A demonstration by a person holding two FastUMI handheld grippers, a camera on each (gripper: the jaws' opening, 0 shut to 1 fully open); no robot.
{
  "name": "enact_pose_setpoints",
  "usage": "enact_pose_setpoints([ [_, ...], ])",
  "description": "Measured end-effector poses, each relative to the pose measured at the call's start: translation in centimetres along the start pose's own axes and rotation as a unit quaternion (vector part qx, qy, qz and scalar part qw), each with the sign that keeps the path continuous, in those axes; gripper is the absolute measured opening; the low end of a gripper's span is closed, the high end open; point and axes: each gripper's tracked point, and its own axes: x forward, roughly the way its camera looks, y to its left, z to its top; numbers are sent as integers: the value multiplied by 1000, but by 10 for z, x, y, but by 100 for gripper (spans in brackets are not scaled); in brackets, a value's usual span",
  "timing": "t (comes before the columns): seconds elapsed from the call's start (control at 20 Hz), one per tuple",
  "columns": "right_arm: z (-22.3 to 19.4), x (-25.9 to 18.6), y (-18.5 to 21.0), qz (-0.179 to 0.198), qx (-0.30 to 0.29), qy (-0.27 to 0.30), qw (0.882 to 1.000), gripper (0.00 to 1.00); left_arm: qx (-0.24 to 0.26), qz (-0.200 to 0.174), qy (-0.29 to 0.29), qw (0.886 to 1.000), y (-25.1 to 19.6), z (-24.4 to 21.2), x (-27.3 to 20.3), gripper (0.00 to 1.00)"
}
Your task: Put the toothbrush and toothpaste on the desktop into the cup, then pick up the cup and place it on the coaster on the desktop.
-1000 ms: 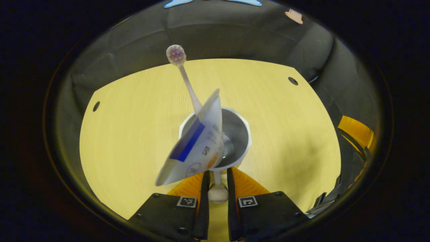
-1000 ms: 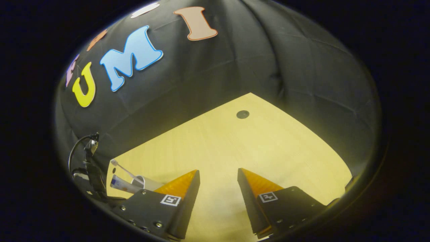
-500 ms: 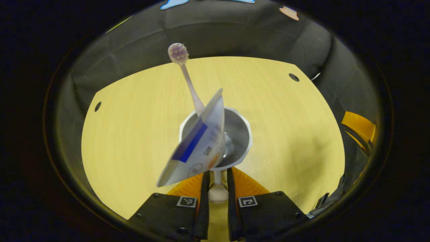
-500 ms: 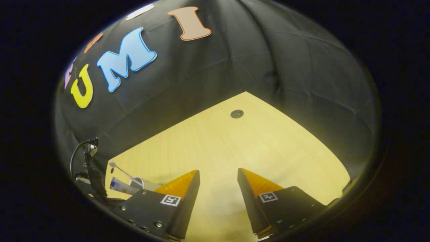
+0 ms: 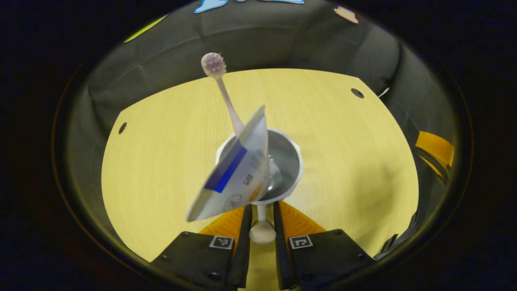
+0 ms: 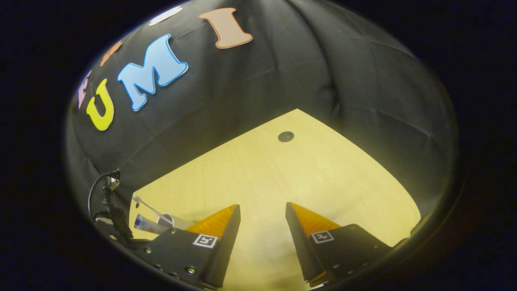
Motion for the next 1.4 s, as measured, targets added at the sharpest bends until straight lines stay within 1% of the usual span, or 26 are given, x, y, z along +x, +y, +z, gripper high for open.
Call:
enact_pose_setpoints([
  [0.1,0,-2,0,4,-5,-3,1000,69,6,6,-3,1000,0,1,-4,36],
  [0.15,1,-2,1,7,-6,-4,1000,69,8,3,-10,1000,-3,3,-8,36],
  [0.2,-1,-4,2,10,-7,-5,1000,69,10,3,-16,1000,-5,6,-15,45],
  [0.4,2,-11,12,20,-15,-17,1000,69,11,-4,-51,999,-5,16,-38,45],
  [0.45,4,-15,15,22,-20,-22,999,69,11,-7,-62,998,-6,21,-48,41],
  [0.55,7,-23,23,30,-30,-30,999,69,12,-13,-79,997,-8,24,-68,51],
  [0.6,8,-27,29,35,-34,-35,998,69,13,-16,-87,996,-7,26,-77,51],
  [0.65,10,-33,36,41,-38,-39,998,69,13,-17,-96,995,-6,27,-88,46],
  [0.85,14,-56,62,61,-70,-62,994,69,2,-20,-152,988,3,43,-138,46],
  [0.9,17,-66,71,69,-82,-71,992,69,-3,-20,-173,985,7,48,-153,46],
  [1.0,29,-84,89,84,-103,-99,986,69,-15,-19,-229,973,19,65,-192,46],
  [1.1,43,-105,111,99,-125,-128,979,69,-24,-9,-276,961,39,75,-228,46],
  [1.25,61,-130,138,116,-153,-169,967,69,-36,3,-343,938,72,91,-282,46],
  [1.4,81,-149,162,125,-170,-206,956,68,-28,16,-404,914,99,100,-319,46],
])
